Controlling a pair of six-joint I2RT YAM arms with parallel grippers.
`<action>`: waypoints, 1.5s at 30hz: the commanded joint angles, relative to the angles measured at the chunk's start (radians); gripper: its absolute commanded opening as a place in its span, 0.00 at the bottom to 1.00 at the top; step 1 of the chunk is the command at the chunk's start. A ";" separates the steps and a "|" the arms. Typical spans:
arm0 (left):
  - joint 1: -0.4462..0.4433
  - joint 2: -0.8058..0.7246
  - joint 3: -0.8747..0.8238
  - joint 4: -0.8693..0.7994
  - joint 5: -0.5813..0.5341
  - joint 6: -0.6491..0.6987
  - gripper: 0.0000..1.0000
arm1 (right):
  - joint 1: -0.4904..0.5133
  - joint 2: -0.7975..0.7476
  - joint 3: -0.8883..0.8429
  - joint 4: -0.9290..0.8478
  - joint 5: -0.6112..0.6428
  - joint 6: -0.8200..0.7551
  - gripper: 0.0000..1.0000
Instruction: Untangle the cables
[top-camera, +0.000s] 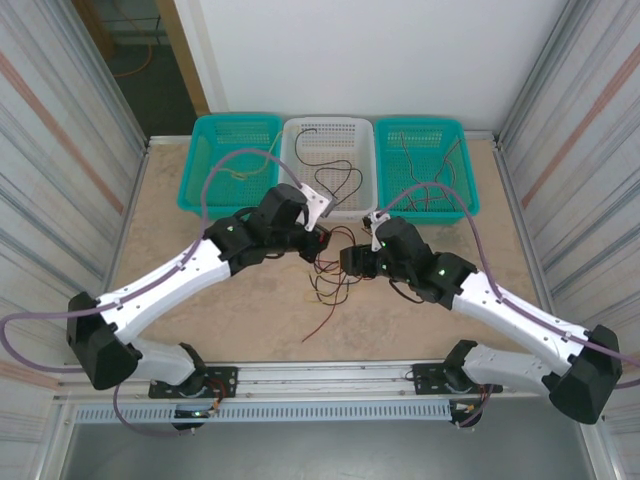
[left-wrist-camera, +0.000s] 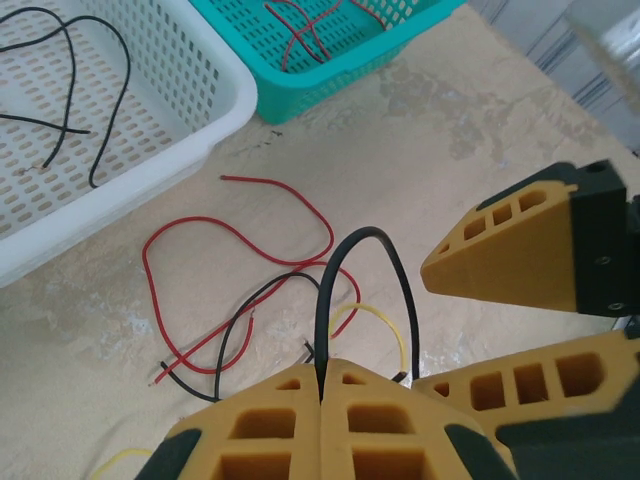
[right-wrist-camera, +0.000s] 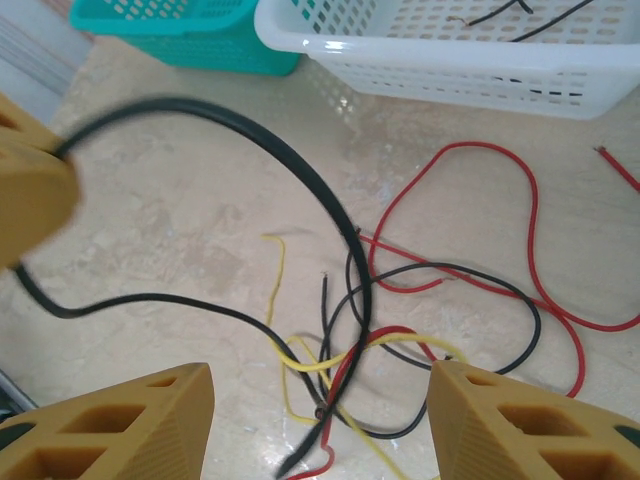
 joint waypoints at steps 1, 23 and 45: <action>0.031 -0.061 -0.020 0.022 0.044 -0.053 0.00 | 0.003 0.021 0.034 -0.011 0.054 -0.019 0.58; 0.282 -0.359 -0.049 0.056 0.255 -0.201 0.00 | -0.073 0.182 -0.113 0.075 0.007 0.089 0.42; 0.293 -0.346 -0.080 0.108 0.299 -0.245 0.00 | 0.014 -0.024 0.197 0.130 -0.076 -0.036 0.49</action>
